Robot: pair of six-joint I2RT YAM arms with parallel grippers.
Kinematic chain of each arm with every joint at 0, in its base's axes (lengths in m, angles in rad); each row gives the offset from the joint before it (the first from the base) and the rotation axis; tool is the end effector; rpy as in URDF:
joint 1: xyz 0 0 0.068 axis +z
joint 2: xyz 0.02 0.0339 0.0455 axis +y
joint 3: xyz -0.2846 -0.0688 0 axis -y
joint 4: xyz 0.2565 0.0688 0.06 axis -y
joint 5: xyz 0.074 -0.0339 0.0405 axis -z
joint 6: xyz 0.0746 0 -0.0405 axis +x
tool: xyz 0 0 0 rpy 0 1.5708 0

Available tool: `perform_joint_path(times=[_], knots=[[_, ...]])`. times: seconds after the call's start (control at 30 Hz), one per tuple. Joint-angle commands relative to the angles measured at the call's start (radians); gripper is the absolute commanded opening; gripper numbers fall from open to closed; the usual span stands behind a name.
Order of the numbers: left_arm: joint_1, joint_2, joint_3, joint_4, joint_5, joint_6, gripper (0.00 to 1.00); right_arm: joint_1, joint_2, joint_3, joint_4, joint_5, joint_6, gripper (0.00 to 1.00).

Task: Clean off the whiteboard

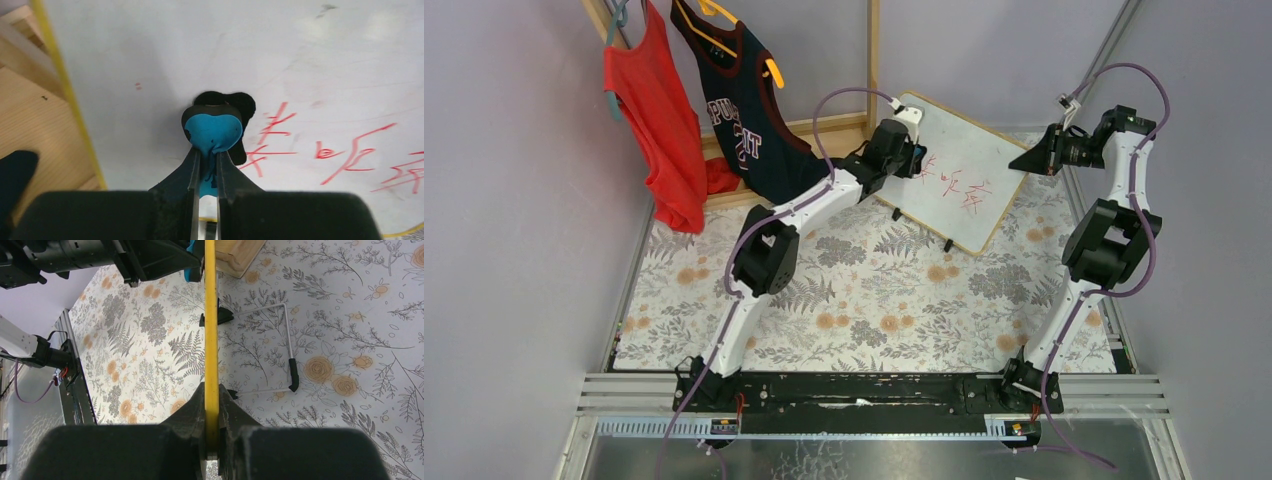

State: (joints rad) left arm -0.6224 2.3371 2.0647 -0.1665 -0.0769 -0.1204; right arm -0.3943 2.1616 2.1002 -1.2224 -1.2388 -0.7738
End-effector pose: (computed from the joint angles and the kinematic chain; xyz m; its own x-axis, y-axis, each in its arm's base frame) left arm 0.5029 -0.3538 0.2443 -0.4058 0.1438 -0.9026 0.4795 0.8742 -0.0763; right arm 0.4574 -0.1139 0.2997 -0.5482 -0.0186 -0.8361 -0.7060 0.5463 0.4507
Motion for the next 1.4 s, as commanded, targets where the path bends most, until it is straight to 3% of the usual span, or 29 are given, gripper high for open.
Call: perform_joint_path(times=[0.0,0.67,0.93,1.2,1.37], knots=[[-0.006,0.035,0.054,0.013,-0.010,-0.008,0.00,0.040,-0.026,-0.008,-0.047,0.075,-0.086,0.00],[0.096,0.026,0.066,0.032,-0.112,0.035,0.00,0.040,-0.012,-0.003,-0.053,0.081,-0.094,0.00],[0.057,0.030,0.068,0.044,-0.051,0.016,0.00,0.042,-0.009,0.000,-0.053,0.084,-0.091,0.00],[-0.015,0.048,0.092,0.053,-0.061,0.042,0.00,0.044,-0.012,-0.003,-0.055,0.084,-0.093,0.00],[-0.004,0.072,0.156,0.032,-0.104,0.066,0.00,0.044,-0.017,-0.011,-0.058,0.085,-0.097,0.00]])
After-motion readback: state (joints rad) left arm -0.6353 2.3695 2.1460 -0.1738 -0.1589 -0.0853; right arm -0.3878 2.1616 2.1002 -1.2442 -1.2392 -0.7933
